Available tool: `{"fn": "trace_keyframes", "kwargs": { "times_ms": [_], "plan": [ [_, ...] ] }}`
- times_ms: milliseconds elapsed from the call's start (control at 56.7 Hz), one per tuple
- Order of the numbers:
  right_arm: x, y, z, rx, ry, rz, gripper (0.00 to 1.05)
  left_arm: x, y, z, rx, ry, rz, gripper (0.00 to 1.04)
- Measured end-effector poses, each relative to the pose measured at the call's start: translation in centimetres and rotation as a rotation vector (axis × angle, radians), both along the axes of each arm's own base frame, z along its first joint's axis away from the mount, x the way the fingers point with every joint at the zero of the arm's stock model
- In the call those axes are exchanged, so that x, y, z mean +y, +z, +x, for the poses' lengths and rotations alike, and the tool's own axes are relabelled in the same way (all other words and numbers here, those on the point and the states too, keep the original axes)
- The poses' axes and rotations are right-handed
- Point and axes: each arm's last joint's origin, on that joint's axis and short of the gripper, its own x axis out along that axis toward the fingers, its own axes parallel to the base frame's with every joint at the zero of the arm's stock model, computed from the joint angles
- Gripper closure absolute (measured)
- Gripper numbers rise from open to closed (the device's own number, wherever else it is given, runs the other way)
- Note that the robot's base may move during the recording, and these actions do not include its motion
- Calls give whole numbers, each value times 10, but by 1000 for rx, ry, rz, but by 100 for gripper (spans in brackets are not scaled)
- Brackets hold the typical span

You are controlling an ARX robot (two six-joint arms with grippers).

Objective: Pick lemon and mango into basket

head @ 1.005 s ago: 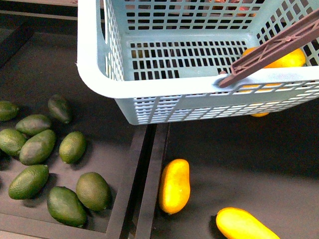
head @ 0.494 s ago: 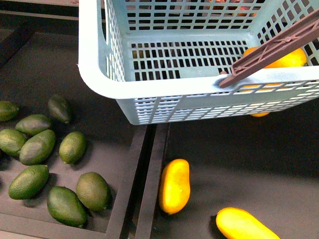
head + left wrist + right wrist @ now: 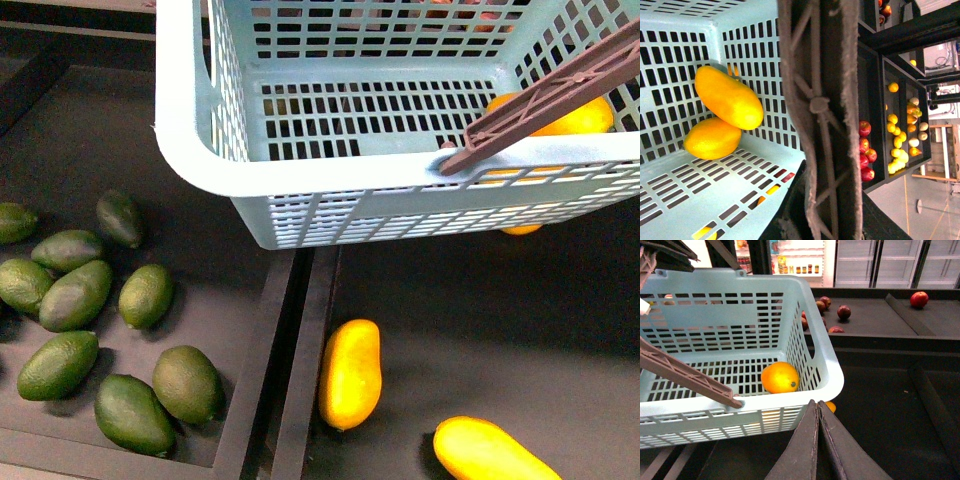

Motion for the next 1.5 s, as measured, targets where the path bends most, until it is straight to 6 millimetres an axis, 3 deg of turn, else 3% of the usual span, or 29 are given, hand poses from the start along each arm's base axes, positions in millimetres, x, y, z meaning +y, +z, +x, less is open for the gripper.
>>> {"fn": "trace_keyframes", "kwargs": {
  "times_ms": [317,511,582,882,1499],
  "plan": [
    [0,0,0,-1,0,0,102,0,0,0,0,1,1,98],
    [0,0,0,-1,0,0,70,0,0,0,1,0,0,98],
    [0,0,0,-1,0,0,52,0,0,0,0,0,1,98],
    [0,0,0,-1,0,0,7,0,0,0,1,-1,0,98],
    [0,0,0,-2,0,0,9,-1,-1,0,-2,6,5,98]
  ]
}}
